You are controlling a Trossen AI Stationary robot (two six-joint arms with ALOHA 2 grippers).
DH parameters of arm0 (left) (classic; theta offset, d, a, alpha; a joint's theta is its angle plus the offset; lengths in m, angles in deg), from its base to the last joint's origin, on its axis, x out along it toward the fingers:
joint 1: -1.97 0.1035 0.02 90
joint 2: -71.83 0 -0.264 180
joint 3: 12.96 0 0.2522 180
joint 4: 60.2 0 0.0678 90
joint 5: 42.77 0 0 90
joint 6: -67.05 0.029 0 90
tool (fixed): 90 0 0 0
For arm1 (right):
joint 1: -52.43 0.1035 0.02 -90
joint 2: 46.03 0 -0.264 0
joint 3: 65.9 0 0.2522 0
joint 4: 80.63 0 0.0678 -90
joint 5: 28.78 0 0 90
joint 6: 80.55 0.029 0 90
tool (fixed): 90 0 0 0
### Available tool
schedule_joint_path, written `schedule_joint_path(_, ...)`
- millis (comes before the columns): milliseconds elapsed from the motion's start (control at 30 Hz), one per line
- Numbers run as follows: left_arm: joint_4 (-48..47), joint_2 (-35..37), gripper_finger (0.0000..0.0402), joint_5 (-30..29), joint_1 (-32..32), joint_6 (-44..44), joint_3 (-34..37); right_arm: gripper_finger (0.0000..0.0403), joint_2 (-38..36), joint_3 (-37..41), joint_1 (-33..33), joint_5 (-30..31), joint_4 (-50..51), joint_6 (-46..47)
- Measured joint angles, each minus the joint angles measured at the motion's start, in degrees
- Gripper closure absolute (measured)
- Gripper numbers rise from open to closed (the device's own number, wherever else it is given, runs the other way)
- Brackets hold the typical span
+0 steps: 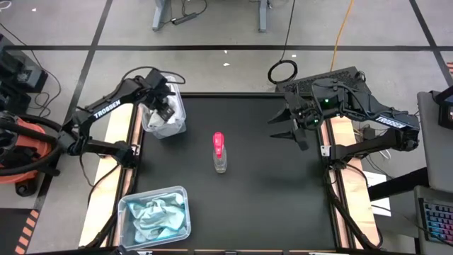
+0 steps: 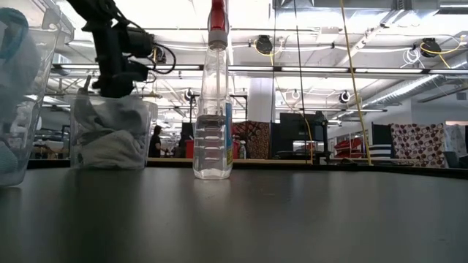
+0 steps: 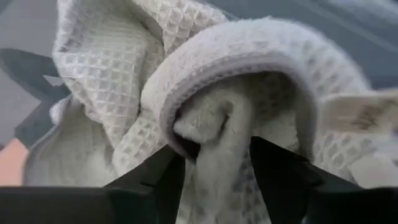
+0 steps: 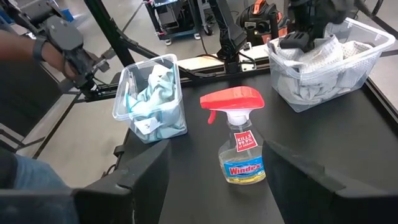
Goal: Sort microfiber towel by color & place in baskets
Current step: Put the gray towel into the top transparent bin, then return to Home Position
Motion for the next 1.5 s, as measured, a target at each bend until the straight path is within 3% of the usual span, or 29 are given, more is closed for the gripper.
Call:
schedule_joint_path(467, -12.8, 0.16, 0.021, 1.19, -0.22, -0.13, -12.86, 0.0161, 0.0, 0.0, 0.0, -0.09, 1.25, -1.05)
schedule_joint_path(733, -12.03, 3.46, 0.021, 5.74, -3.22, -0.17, -20.42, 0.0161, -0.12, 0.02, -0.09, 0.09, 1.23, -2.58)
schedule_joint_path(967, -1.69, 11.44, 0.021, 12.23, -7.87, -0.12, -24.12, 0.0161, -2.55, 0.04, -0.31, 4.45, 0.62, -6.4)
schedule_joint_path(1133, 5.9, 18.84, 0.021, 12.93, -11.01, -0.34, -24.16, 0.0161, -5.78, 0.04, -2.02, 6.42, 0.74, -8.2)
schedule_joint_path(1500, 1.55, 29.62, 0.021, 12.91, -12.15, -5.95, -24.14, 0.0161, -13.04, 1.83, -6.66, 6.46, 1.58, -9.7)
